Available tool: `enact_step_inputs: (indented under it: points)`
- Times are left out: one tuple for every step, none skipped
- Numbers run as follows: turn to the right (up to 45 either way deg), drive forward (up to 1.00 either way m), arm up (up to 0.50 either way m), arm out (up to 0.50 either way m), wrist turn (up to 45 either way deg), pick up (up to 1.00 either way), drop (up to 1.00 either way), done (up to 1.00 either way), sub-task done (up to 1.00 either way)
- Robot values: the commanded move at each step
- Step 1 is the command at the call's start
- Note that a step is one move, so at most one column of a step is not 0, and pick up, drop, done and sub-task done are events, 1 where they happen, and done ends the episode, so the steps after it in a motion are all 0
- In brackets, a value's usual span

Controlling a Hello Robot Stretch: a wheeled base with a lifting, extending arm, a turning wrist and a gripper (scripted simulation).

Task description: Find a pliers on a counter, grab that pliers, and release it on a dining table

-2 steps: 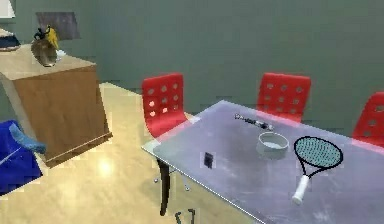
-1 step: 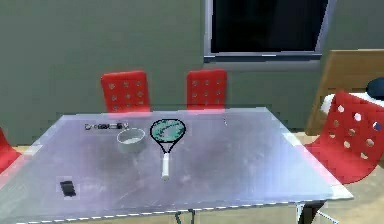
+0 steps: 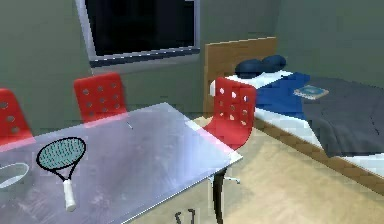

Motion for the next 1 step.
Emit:
enact_step_inputs:
  points:
    - [0.0, 0.25, 0.0, 0.0, 0.0, 0.0, 0.0, 0.0, 0.0]
